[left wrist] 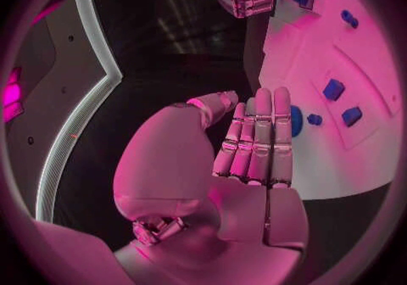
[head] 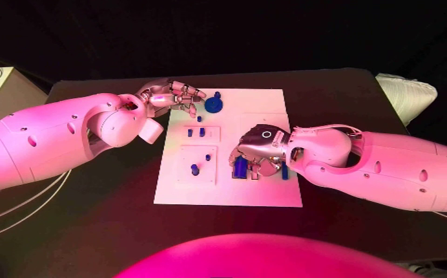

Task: Assemble the parts on the task board

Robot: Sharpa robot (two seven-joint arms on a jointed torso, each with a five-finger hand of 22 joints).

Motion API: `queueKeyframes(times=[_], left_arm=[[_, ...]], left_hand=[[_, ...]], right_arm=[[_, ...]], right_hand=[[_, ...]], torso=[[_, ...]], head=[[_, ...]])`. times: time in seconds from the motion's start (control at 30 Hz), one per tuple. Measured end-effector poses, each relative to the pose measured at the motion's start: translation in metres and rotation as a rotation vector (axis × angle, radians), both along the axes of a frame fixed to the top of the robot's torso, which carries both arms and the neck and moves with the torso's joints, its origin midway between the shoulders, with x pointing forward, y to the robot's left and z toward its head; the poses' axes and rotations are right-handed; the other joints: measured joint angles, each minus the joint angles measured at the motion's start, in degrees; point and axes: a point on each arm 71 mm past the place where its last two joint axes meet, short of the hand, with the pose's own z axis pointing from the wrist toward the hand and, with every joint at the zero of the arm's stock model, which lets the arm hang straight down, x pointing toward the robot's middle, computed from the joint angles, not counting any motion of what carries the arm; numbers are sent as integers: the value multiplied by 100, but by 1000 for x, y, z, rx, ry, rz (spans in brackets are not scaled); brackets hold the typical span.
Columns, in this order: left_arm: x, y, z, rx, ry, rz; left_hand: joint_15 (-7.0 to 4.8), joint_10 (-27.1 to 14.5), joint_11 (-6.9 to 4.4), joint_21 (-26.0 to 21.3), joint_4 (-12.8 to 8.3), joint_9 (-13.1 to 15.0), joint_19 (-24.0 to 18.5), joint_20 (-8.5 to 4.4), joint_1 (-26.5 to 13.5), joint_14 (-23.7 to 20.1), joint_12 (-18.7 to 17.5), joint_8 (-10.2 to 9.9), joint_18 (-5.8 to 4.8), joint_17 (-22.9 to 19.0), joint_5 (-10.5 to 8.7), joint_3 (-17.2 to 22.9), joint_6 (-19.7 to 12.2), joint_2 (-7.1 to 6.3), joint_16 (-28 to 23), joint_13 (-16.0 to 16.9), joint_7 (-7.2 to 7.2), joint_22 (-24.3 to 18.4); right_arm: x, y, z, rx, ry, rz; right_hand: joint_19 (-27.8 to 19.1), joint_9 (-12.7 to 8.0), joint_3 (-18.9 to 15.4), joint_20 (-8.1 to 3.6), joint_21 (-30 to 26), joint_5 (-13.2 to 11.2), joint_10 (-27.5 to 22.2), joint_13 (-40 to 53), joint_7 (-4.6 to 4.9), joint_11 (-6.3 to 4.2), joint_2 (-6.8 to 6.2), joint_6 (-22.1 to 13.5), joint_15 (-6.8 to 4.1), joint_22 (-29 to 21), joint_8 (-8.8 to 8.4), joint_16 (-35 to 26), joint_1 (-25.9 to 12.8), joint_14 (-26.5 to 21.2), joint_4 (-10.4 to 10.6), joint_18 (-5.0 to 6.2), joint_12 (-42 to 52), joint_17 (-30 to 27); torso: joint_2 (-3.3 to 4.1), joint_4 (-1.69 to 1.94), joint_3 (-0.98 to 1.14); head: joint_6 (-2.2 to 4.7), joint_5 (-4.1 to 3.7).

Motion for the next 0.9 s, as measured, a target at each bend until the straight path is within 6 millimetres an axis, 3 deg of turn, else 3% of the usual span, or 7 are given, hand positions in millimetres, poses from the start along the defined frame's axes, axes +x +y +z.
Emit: queueKeyframes(times=[0.2, 0.37, 0.6, 0.9], left_arm=[[0, 0, 0, 0, 0, 0], [0, 0, 0, 0, 0, 0], [0, 0, 0, 1, 0, 1], [0, 0, 0, 1, 1, 1]], left_hand=[[0, 0, 0, 0, 0, 0, 0, 0, 0, 0, 0, 0, 0, 0, 0, 0, 0, 0, 0, 0, 0, 0], [0, 0, 0, 0, 0, 0, 0, 0, 0, 0, 0, 0, 0, 0, 0, 0, 0, 0, 0, 0, 0, 0], [0, 0, 0, 0, 0, 0, 0, 0, 0, 0, 0, 0, 0, 0, 0, 0, 0, 0, 0, 0, 0, -1], [0, 0, 0, 0, 0, 0, 0, 0, 0, 0, 0, 0, 0, 0, 0, 0, 0, 0, 0, 0, 0, -1]], right_arm=[[-1, -1, 1, 0, -2, -2], [-2, -2, -1, -2, -1, -3], [-3, 0, 0, 0, -3, 1], [-5, 1, 1, 4, -5, 2]], right_hand=[[0, -14, 24, 0, 0, 0, 0, 0, -22, 0, 0, -87, 0, 0, -30, 0, 0, 0, -24, 0, 0, 0], [0, -156, -73, 0, 0, 0, -48, 2, -196, -48, -16, -626, 0, -1, -333, 0, -16, 0, -36, 0, 0, 0], [0, -207, -295, 0, 0, 0, -72, 4, -313, -72, -12, -782, 0, -1, -439, 0, -12, 0, -24, 0, 0, -1], [0, -215, -341, 0, 0, 0, -72, 4, -301, -72, 15, -805, 0, -2, -438, 0, 15, 0, -22, 0, 0, -1]], torso=[[0, 1, -1], [1, 1, 0], [1, 1, -1], [1, 2, -2]], head=[[0, -3], [0, -6], [0, -7], [0, -7]])
